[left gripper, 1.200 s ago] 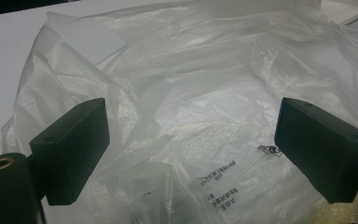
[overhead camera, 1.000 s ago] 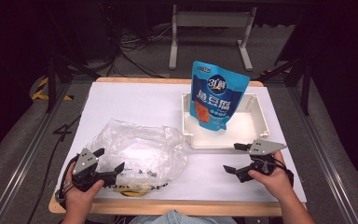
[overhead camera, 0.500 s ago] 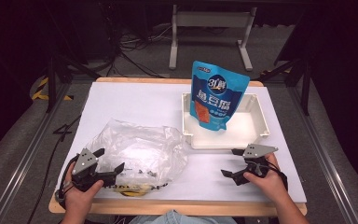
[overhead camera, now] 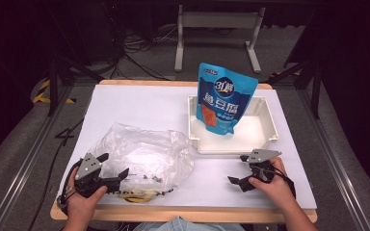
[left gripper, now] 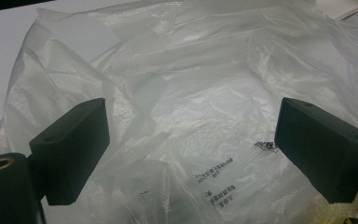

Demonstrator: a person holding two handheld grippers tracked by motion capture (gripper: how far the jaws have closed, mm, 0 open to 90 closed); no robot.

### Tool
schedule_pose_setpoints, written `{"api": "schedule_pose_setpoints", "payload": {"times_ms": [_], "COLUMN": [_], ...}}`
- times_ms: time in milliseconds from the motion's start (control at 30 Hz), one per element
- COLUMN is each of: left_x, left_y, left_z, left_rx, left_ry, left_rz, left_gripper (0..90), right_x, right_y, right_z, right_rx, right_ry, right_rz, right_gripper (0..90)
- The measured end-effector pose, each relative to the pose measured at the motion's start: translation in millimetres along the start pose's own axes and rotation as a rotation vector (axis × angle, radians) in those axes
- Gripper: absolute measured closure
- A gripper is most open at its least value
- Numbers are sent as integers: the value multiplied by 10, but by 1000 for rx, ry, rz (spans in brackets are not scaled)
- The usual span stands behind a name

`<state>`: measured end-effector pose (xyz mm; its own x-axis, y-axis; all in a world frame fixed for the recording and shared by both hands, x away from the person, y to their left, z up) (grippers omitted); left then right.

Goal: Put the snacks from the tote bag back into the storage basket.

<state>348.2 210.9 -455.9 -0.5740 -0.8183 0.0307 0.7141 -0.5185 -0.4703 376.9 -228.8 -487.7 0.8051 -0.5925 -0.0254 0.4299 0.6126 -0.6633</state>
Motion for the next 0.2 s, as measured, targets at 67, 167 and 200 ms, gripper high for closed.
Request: {"api": "schedule_pose_setpoints", "payload": {"times_ms": [67,167,200], "left_x": [0,-1,-1], "left_y": [-2,-1,-1], "left_z": [0,-1,-2], "left_rx": [0,-1,-1], "left_ry": [1,2,2], "left_rz": [-2,-1,-1], "left_gripper": [108,109,109], "right_x": [8,7,7], "right_y": [-1,-5,-5], "right_z": [-4,2,2], "right_rx": [-3,5,5], "right_ry": [12,14,14], "right_rz": [-2,-1,-1], "right_gripper": [63,60,60]}}
Point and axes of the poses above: each handheld gripper's, and its own axes: y roughly forward along the jaws, z roughly out of its top, x roughly to its right, the point moved 6 cm from there along y, roughly forward along the jaws, and after that the axes turned 2 degrees about z, right-handed, at the moved point
